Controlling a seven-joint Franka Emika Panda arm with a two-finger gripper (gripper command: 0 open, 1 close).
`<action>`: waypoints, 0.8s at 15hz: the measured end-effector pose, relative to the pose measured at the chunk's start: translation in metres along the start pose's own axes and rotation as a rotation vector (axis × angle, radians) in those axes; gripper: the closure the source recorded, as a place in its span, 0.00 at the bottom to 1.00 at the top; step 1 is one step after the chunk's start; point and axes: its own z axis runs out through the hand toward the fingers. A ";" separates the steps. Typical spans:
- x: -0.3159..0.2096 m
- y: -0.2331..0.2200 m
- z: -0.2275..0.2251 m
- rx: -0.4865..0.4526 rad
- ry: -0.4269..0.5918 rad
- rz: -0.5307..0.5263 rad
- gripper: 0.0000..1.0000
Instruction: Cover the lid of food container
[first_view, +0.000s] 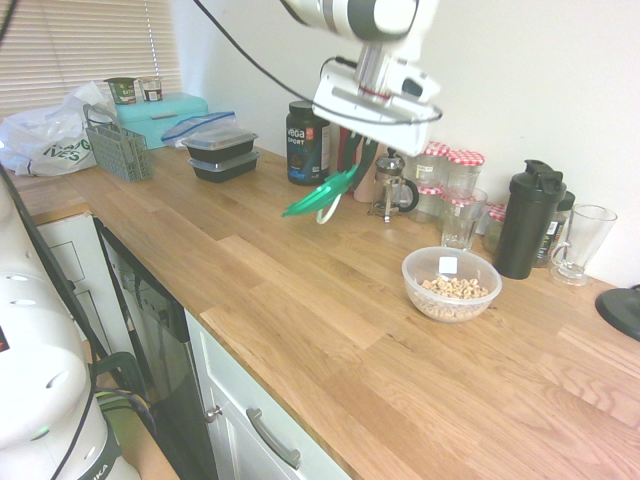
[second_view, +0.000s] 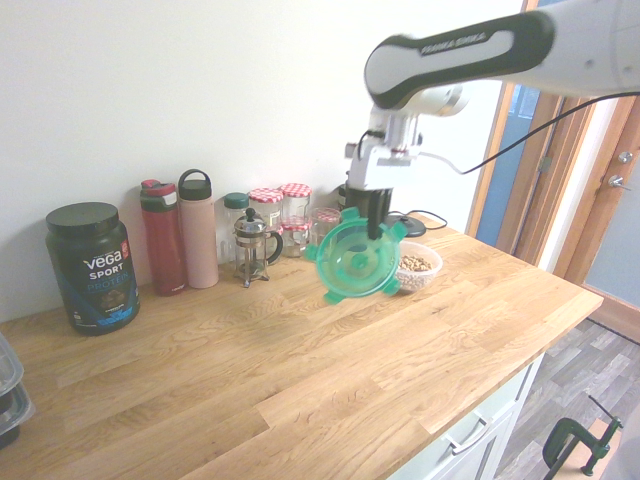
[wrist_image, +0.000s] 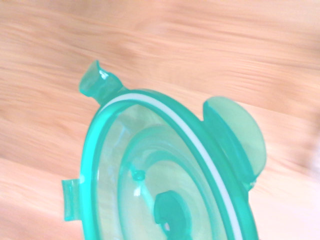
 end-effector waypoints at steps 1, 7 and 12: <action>-0.004 0.005 -0.018 -0.047 0.055 0.008 1.00; 0.006 -0.031 -0.077 -0.331 0.372 0.069 1.00; 0.033 -0.047 -0.055 -0.609 0.534 0.201 1.00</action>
